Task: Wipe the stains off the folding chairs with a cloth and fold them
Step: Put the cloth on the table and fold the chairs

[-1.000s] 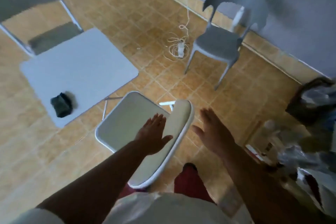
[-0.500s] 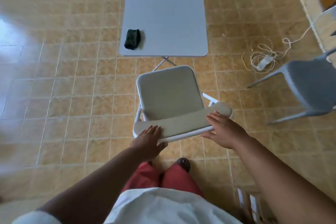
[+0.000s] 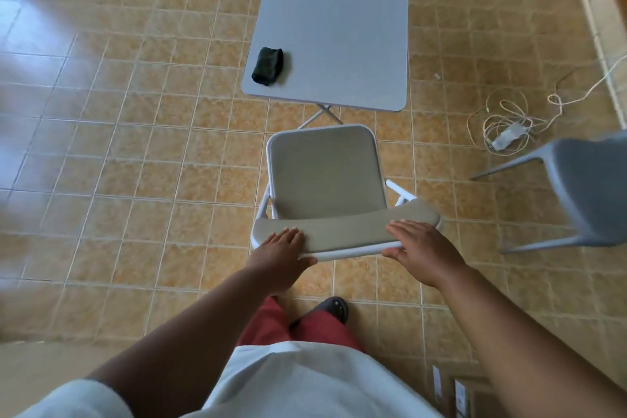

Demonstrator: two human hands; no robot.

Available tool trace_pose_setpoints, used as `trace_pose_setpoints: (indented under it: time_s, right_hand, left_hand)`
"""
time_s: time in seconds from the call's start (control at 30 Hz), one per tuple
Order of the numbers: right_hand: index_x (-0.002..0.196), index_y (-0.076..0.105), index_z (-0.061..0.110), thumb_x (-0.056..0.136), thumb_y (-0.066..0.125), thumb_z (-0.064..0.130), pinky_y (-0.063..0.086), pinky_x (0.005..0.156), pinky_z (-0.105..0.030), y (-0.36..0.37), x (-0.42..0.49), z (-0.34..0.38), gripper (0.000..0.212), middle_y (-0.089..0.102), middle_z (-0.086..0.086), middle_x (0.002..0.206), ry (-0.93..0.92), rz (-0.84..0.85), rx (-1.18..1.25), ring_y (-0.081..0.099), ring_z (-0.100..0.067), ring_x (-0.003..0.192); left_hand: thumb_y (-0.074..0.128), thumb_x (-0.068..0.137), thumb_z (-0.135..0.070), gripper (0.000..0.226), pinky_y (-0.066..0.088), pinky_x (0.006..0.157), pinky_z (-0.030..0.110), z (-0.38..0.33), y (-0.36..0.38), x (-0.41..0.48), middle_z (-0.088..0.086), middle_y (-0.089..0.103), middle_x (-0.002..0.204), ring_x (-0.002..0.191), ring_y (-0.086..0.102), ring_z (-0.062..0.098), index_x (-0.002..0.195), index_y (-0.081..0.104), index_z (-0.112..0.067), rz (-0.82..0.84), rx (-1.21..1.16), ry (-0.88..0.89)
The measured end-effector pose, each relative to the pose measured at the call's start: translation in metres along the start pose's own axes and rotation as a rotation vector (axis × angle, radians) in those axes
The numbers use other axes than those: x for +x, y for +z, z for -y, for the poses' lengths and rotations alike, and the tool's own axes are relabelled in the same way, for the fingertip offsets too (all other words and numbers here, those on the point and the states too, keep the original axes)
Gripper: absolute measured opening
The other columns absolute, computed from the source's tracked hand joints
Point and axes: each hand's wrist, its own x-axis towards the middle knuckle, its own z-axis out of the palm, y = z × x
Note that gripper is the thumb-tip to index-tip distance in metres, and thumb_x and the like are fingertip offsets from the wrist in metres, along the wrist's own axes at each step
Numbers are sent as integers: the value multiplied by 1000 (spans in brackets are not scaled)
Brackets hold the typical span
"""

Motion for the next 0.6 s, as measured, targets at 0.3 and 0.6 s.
trace_pose_setpoints:
  time_s: [0.3, 0.6]
  right_hand:
    - [133, 50, 12, 90, 53, 51, 29, 111, -35, 11, 15, 52, 57, 51, -4, 140, 35, -91, 9, 42, -23, 131]
    - [133, 47, 11, 95, 46, 49, 28, 110, -38, -7, 73, 88, 54, 48, -6, 142, 90, -68, 65, 39, -25, 131]
  left_hand:
    - [35, 100, -50, 68, 13, 122, 38, 47, -30, 1, 9, 19, 162, 151, 13, 23, 154, 20, -10, -17, 78, -5]
    - [41, 101, -43, 62, 18, 119, 40, 89, -87, 37, 13, 27, 159, 147, 23, 29, 150, 30, -8, -41, 83, 0]
